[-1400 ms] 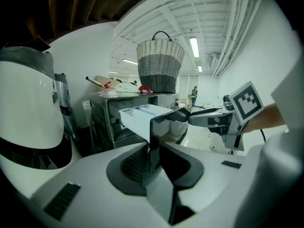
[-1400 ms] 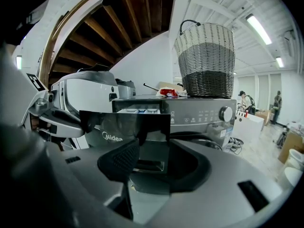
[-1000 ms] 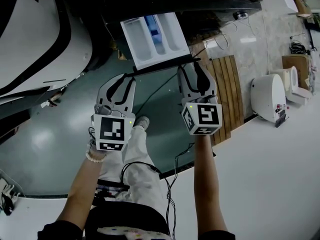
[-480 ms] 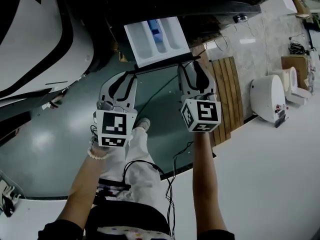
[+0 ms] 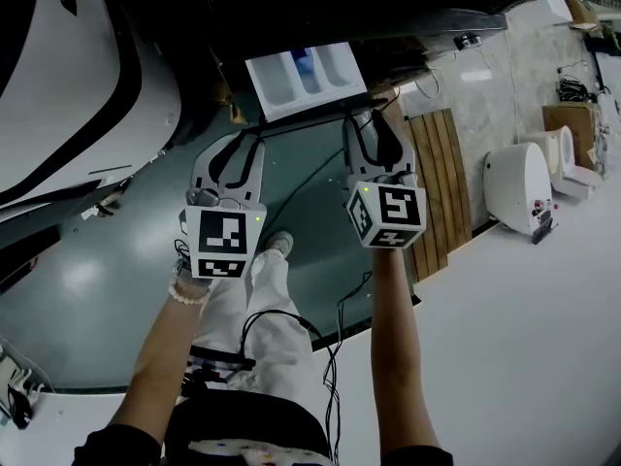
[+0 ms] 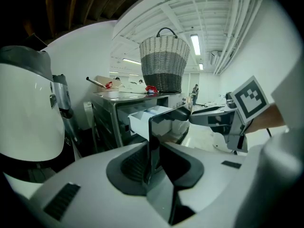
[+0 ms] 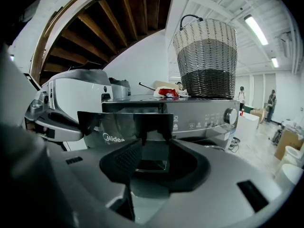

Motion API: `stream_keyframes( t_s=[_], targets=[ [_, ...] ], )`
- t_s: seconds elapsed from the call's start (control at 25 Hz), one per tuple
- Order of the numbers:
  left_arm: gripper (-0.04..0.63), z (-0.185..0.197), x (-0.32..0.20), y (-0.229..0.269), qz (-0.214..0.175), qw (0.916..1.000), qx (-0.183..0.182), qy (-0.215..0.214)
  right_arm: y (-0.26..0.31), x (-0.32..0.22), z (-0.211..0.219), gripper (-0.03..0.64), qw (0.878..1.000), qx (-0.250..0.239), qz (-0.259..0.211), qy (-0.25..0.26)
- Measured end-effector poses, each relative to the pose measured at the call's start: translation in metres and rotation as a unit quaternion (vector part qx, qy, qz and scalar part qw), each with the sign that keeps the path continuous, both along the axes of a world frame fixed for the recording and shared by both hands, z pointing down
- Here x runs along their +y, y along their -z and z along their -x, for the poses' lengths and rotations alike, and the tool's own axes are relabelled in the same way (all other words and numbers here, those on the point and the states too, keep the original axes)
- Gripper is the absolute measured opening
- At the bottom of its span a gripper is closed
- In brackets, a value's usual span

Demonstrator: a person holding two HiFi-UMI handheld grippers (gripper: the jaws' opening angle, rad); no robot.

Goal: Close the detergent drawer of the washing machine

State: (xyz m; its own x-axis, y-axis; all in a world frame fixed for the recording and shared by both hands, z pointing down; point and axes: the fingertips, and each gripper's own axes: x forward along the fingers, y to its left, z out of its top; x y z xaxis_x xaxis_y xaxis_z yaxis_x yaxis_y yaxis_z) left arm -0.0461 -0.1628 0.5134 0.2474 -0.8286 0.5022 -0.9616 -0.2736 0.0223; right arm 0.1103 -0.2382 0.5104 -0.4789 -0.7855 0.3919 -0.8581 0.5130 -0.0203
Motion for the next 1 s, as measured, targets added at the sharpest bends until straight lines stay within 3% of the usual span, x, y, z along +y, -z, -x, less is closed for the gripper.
stream_keyframes(
  t_s=[0.76, 1.0],
  targets=[
    [0.106, 0.036, -0.048, 0.001, -0.008, 0.9997, -0.003, 0.022, 0.001, -0.047, 0.031, 0.173, 1.0, 0.005, 0.002, -0.023],
    [0.106, 0.046, -0.06, 0.0, -0.008, 0.9993, 0.012, 0.034, 0.002, -0.059, 0.04, 0.173, 1.0, 0.015, 0.001, -0.024]
  ],
)
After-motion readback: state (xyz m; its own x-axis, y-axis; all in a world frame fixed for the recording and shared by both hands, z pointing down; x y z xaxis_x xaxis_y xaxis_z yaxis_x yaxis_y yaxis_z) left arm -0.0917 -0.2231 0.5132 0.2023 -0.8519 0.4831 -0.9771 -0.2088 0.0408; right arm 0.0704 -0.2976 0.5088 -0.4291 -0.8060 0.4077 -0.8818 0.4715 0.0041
